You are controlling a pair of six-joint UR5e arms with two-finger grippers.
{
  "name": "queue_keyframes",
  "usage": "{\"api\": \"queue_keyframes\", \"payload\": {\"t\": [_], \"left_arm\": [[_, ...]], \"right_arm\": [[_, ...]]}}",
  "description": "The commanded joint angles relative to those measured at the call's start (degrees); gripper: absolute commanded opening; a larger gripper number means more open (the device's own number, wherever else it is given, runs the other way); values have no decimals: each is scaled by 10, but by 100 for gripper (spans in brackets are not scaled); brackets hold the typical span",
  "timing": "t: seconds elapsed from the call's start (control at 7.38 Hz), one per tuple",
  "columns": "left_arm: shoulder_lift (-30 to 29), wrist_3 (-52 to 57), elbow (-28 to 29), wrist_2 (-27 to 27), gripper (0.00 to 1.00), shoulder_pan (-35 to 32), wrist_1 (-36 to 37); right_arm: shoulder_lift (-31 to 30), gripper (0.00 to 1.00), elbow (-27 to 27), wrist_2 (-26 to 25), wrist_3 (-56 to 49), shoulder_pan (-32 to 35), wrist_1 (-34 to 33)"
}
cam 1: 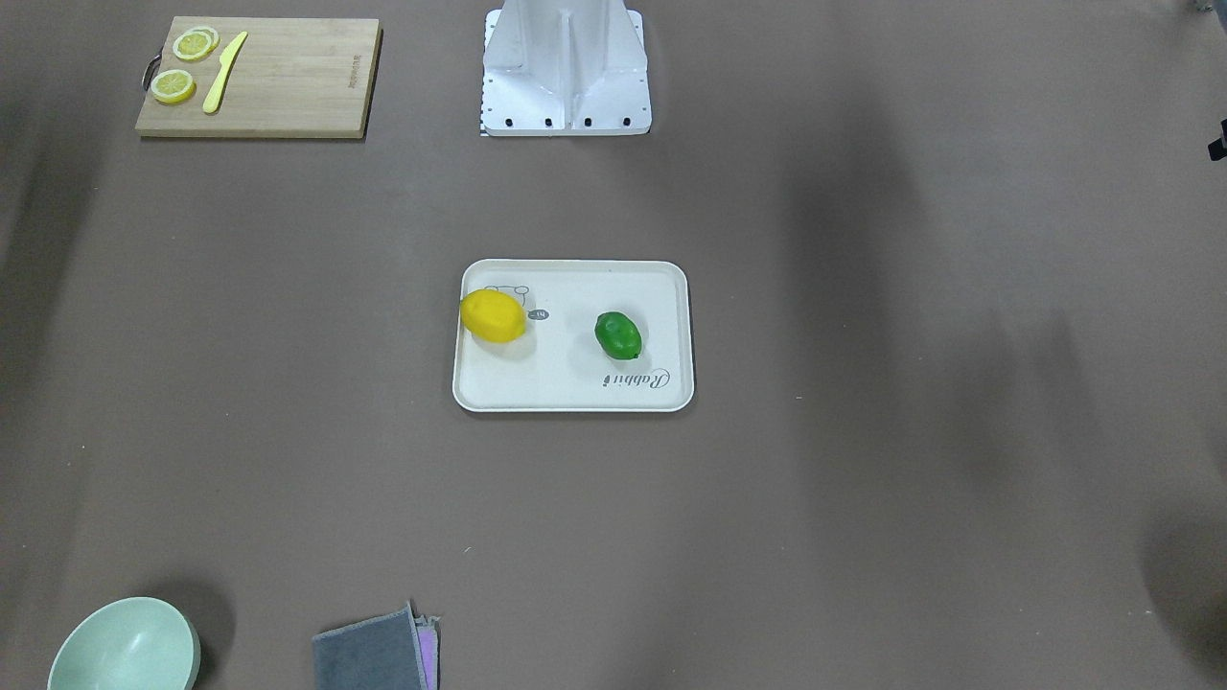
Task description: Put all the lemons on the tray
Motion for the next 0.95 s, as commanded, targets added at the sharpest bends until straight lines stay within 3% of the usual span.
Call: {"api": "queue_keyframes", "payload": {"t": [0.0,0.81], "left_arm": [[-3,23,23,15,99,-16,2],[2,13,25,14,99,-17,3]], "right_arm": [[1,99,3,-7,5,0,0],[0,99,10,-21,25,0,1]]}}
